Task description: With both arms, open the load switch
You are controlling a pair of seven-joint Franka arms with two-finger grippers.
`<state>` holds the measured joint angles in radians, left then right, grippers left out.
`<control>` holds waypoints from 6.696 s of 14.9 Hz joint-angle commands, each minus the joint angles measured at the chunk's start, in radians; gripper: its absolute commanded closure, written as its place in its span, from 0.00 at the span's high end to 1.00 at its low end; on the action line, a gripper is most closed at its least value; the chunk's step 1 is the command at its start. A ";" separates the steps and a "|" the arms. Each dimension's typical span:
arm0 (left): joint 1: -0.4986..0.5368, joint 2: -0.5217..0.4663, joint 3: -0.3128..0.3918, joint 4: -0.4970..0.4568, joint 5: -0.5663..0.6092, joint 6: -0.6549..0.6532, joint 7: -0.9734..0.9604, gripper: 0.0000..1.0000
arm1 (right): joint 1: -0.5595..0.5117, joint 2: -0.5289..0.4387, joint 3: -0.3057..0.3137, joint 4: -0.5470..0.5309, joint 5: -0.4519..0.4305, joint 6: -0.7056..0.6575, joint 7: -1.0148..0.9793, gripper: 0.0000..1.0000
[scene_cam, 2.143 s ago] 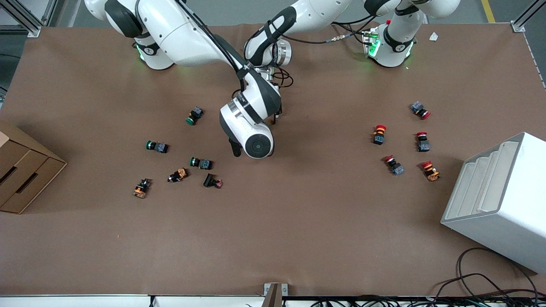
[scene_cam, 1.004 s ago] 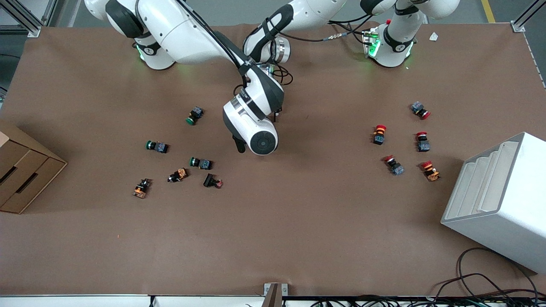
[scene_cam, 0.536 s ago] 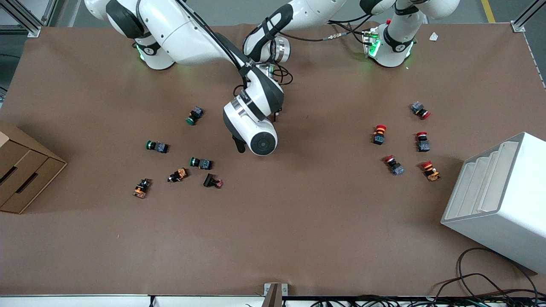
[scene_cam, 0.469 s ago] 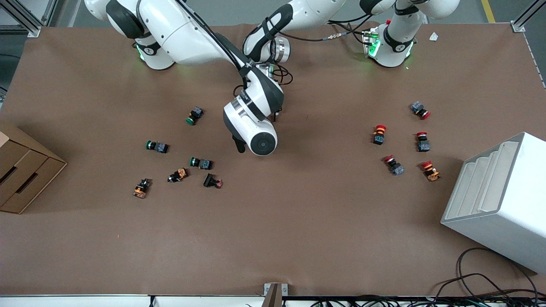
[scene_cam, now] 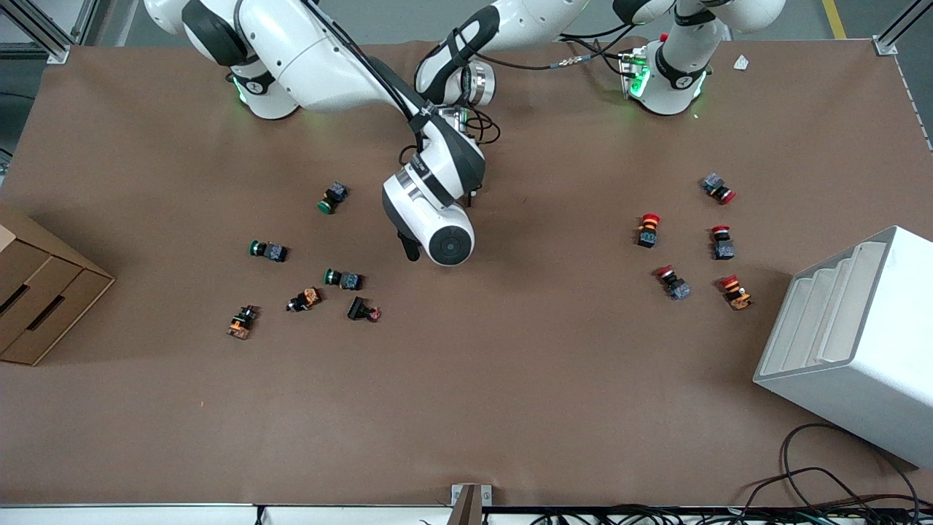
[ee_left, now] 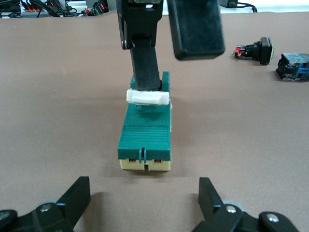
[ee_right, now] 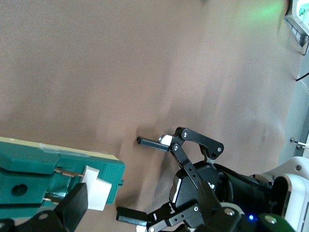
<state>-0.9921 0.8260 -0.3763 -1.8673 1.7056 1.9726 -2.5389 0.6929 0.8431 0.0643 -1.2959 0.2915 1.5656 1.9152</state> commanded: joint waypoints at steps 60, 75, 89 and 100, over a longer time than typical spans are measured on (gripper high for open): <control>0.757 -0.519 -0.027 0.484 -1.368 -0.208 1.563 1.00 | -0.788 -0.412 -0.009 0.184 -0.295 -0.282 -1.998 1.00; 1.005 -0.680 0.089 0.502 -1.589 -0.436 2.211 1.00 | -0.658 -0.677 -0.119 -0.149 -0.321 -0.113 -2.044 1.00; 0.981 -0.962 0.235 0.203 -1.722 -0.497 2.488 1.00 | -0.687 -0.823 -0.074 -0.171 -0.327 -0.176 -2.030 1.00; 1.006 -0.959 0.235 0.234 -1.735 -0.468 2.496 1.00 | -0.696 -0.937 -0.072 -0.275 -0.325 -0.154 -2.041 1.00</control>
<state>0.0061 -0.1182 -0.1391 -1.6364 -0.0227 1.5009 -0.0610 0.0194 -0.0609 -0.0259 -1.5209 -0.0241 1.3798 -0.1203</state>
